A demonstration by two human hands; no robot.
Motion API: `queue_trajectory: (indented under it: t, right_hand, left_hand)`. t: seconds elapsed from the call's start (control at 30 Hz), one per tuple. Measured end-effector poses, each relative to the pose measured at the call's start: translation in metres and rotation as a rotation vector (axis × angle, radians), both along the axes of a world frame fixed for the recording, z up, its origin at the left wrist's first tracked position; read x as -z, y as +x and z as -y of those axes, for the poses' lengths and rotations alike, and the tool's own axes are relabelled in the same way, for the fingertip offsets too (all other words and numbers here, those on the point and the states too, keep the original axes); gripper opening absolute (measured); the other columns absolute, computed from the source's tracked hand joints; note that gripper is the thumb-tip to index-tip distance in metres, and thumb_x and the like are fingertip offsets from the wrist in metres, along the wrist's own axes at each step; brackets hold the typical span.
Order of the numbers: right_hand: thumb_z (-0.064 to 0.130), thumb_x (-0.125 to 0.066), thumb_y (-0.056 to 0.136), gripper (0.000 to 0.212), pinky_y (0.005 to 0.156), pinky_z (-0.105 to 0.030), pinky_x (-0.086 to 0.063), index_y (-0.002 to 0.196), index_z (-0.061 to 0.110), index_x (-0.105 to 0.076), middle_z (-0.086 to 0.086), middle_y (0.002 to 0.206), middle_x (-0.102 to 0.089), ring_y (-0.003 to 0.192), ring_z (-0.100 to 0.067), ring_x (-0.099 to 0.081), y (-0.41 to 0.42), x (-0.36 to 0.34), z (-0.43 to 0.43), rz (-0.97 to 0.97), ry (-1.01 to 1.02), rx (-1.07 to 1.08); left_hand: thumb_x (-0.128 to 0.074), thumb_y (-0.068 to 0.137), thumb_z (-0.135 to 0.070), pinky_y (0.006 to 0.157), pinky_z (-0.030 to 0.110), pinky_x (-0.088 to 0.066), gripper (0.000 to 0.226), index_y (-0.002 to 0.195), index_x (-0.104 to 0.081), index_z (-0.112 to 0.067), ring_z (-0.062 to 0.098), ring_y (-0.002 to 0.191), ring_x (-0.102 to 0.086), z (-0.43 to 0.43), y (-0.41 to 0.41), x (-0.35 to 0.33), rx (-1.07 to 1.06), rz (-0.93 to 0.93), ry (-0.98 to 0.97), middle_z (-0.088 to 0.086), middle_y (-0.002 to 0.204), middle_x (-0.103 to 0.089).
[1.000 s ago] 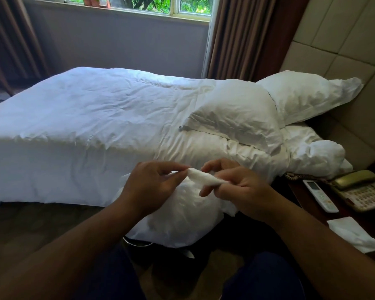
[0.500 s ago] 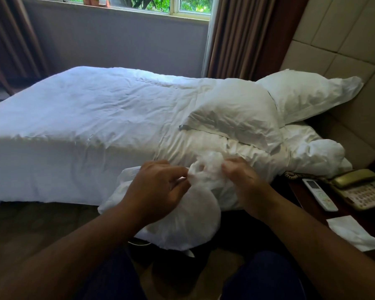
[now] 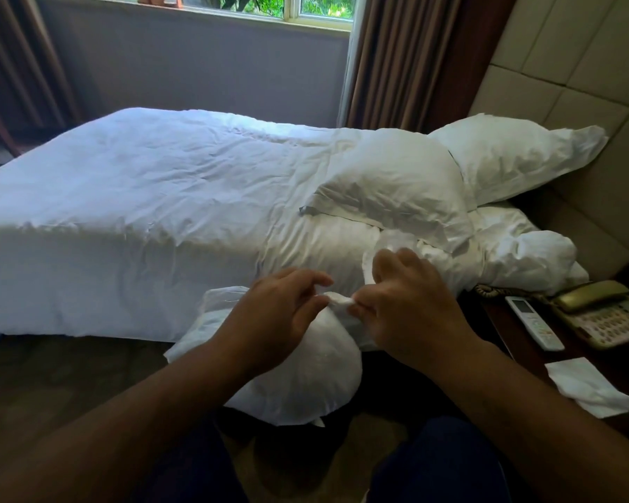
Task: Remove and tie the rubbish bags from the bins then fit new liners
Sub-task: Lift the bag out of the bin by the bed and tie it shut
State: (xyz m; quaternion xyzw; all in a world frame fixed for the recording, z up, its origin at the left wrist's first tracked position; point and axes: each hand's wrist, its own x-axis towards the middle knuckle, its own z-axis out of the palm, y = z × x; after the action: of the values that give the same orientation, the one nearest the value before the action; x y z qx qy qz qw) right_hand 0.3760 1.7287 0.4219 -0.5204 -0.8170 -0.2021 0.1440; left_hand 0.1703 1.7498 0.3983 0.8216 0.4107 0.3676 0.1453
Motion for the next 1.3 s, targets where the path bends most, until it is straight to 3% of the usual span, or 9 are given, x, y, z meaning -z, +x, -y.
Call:
queue_trajectory:
  t: [0.13,0.23,0.37,0.47,0.63,0.87,1.07,1.17,1.3]
  right_hand:
    - [0.040,-0.068,0.084,0.024,0.085,-0.045,-0.044,0.070,0.021,-0.075,-0.002,0.112,-0.065,0.110,-0.030,-0.056,0.003,-0.003,0.000,0.008,-0.019,-0.120]
    - [0.034,-0.052,0.093,0.023,0.095,-0.043,-0.038,0.077,0.024,-0.064,0.004,0.086,-0.068,0.086,-0.019,-0.064,0.003,0.005,-0.003,-0.124,-0.116,-0.135]
    - [0.037,-0.047,0.096,0.016,0.072,-0.037,-0.045,0.084,0.028,-0.042,0.007,0.064,-0.056,0.057,-0.020,-0.056,-0.002,0.008,0.002,-0.305,-0.259,-0.056]
    - [0.036,-0.060,0.089,0.019,0.066,-0.030,-0.037,0.100,0.024,-0.052,0.000,0.072,-0.067,0.063,-0.027,-0.064,0.000,0.007,0.004,-0.250,-0.262,-0.029]
    - [0.041,-0.038,0.087,0.036,0.056,-0.036,-0.047,0.097,0.020,-0.064,-0.005,0.070,-0.071,0.058,-0.036,-0.065,0.005,0.005,-0.001,-0.223,-0.148,-0.071]
    - [0.044,-0.067,0.092,0.025,0.069,-0.031,-0.052,0.081,0.025,-0.078,0.007,0.081,-0.069,0.073,-0.013,-0.067,0.013,-0.014,0.004,-0.780,-0.738,-0.166]
    - [0.036,-0.064,0.090,0.023,0.096,-0.029,-0.047,0.088,0.024,-0.083,0.009,0.110,-0.073,0.109,-0.008,-0.066,-0.003,-0.015,0.011,-1.506,-0.756,-0.249]
    - [0.036,-0.059,0.097,0.027,0.103,-0.046,-0.050,0.099,0.020,-0.081,-0.004,0.108,-0.077,0.108,-0.020,-0.070,-0.013,-0.012,0.009,-1.618,-0.758,-0.099]
    - [0.050,-0.059,0.083,0.043,0.095,-0.054,-0.054,0.090,0.011,-0.077,-0.017,0.097,-0.076,0.097,-0.034,-0.072,-0.016,-0.015,0.007,-1.442,-0.743,0.047]
  left_hand:
    - [-0.067,0.092,-0.032,0.067,0.008,-0.040,0.013,0.103,-0.072,-0.027,0.000,0.078,-0.059,0.000,0.004,-0.002,0.006,0.004,0.001,-0.014,0.091,-0.064]
    - [-0.066,0.092,-0.032,0.063,0.013,-0.041,0.010,0.095,-0.073,-0.025,0.001,0.070,-0.056,-0.002,0.003,-0.002,-0.023,0.031,0.018,-0.015,0.082,-0.062]
    - [-0.059,0.090,-0.039,0.062,0.017,-0.040,0.018,0.090,-0.071,-0.026,0.005,0.068,-0.055,-0.004,0.002,-0.003,-0.073,0.034,0.024,-0.012,0.075,-0.061]
    - [-0.059,0.090,-0.040,0.062,0.017,-0.039,0.017,0.088,-0.071,-0.028,0.005,0.068,-0.055,-0.004,0.000,-0.003,-0.067,0.021,0.018,-0.012,0.074,-0.060]
    - [-0.063,0.090,-0.039,0.063,0.014,-0.039,0.013,0.094,-0.073,-0.031,0.002,0.068,-0.058,-0.007,-0.006,-0.004,-0.125,0.073,-0.016,-0.013,0.070,-0.063]
    - [-0.070,0.089,-0.031,0.071,0.024,-0.051,0.011,0.097,-0.078,-0.032,0.006,0.075,-0.065,-0.014,-0.012,-0.008,-0.081,0.103,-0.028,-0.009,0.082,-0.071]
    - [-0.067,0.089,-0.035,0.059,0.025,-0.047,0.012,0.096,-0.077,-0.032,0.002,0.067,-0.060,-0.001,-0.001,-0.013,0.042,0.041,0.060,-0.018,0.075,-0.062]
    - [-0.065,0.091,-0.037,0.055,0.028,-0.047,0.013,0.095,-0.075,-0.030,0.003,0.063,-0.055,0.002,0.001,-0.016,0.041,0.001,0.132,-0.020,0.075,-0.056]
    - [-0.060,0.094,-0.036,0.053,0.029,-0.043,0.011,0.087,-0.066,-0.030,0.008,0.061,-0.051,0.004,-0.002,-0.015,0.046,-0.076,0.183,-0.020,0.075,-0.045]
